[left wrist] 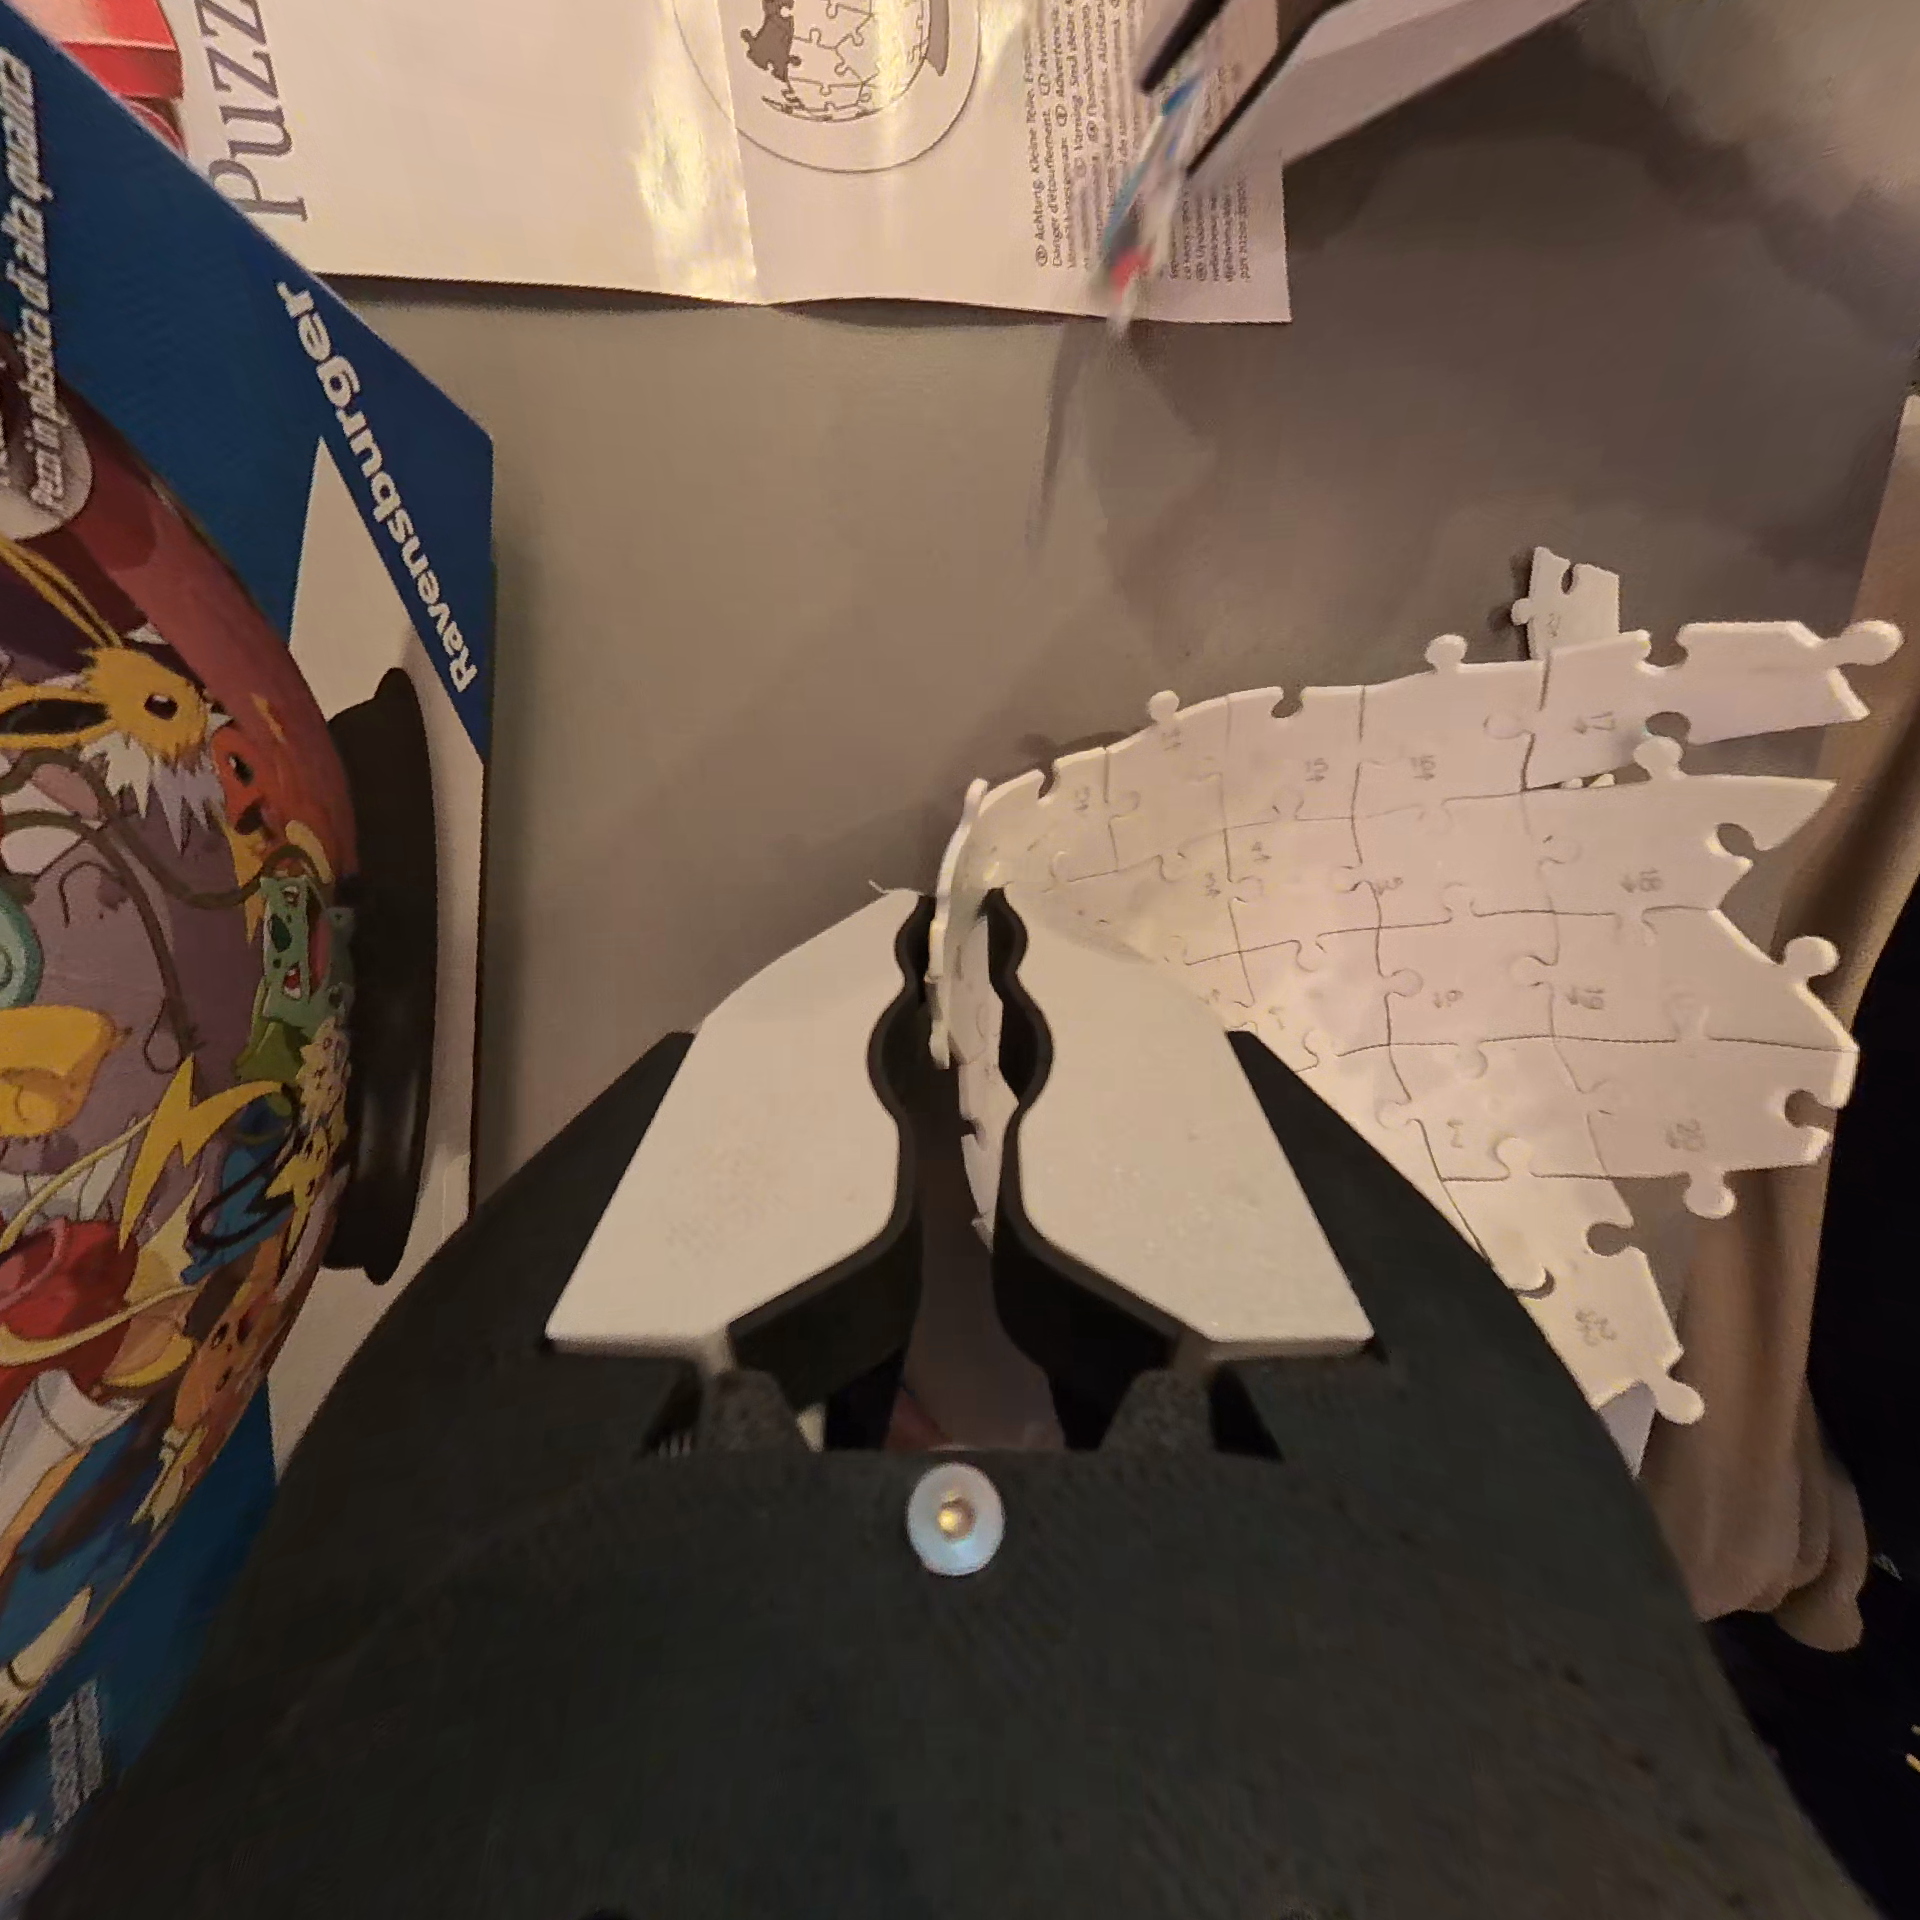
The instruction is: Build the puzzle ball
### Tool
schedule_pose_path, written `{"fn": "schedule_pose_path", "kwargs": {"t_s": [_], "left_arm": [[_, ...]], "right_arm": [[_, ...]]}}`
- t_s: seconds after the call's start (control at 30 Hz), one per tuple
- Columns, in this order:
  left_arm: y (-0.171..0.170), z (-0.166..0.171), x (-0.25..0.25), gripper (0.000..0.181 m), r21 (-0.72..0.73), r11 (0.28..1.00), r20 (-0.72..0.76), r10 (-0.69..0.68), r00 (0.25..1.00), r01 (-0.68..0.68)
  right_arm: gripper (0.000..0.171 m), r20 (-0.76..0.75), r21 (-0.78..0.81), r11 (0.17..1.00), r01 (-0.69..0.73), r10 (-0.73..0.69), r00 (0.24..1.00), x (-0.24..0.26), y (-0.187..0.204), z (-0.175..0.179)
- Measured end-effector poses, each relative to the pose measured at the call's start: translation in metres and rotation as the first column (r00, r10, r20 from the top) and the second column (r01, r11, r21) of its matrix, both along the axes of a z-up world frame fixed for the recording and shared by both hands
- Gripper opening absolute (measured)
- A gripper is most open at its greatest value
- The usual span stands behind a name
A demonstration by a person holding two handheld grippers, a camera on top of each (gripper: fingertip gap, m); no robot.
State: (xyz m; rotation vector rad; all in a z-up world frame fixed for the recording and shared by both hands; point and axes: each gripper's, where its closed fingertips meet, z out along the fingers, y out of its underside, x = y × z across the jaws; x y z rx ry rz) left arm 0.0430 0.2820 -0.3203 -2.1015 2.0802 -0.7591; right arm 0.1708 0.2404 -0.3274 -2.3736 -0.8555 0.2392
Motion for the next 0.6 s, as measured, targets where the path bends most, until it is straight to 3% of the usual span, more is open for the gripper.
{"fn": "schedule_pose_path", "kwargs": {"t_s": [0.03, 0.1, 0.3, 0.6], "left_arm": [[0.0, 0.0, 0.0, 0.009, 0.001, 1.0, -0.002, -0.001, 1.0, 0.001], [0.0, 0.0, 0.0, 0.009, 0.004, 1.0, -0.002, -0.001, 1.0, 0.001], [0.0, -0.001, -0.002, 0.011, 0.017, 1.0, -0.007, -0.01, 1.0, 0.01], [0.012, 0.026, 0.009, 0.047, 0.122, 0.992, 0.097, 0.013, 0.995, -0.024]], "right_arm": [[0.013, 0.002, 0.002, 1.0, -0.004, 0.004, 1.0, -0.001, 0.001, 0.001], [0.0, 0.014, 0.016, 1.0, -0.023, 0.023, 1.0, -0.004, 0.003, 0.001], [0.0, -0.03, 0.026, 0.999, -0.031, 0.032, 0.999, -0.007, 0.006, 0.006], [0.0, -0.004, 0.061, 0.992, -0.109, 0.109, 0.994, -0.027, 0.006, 0.03]]}}
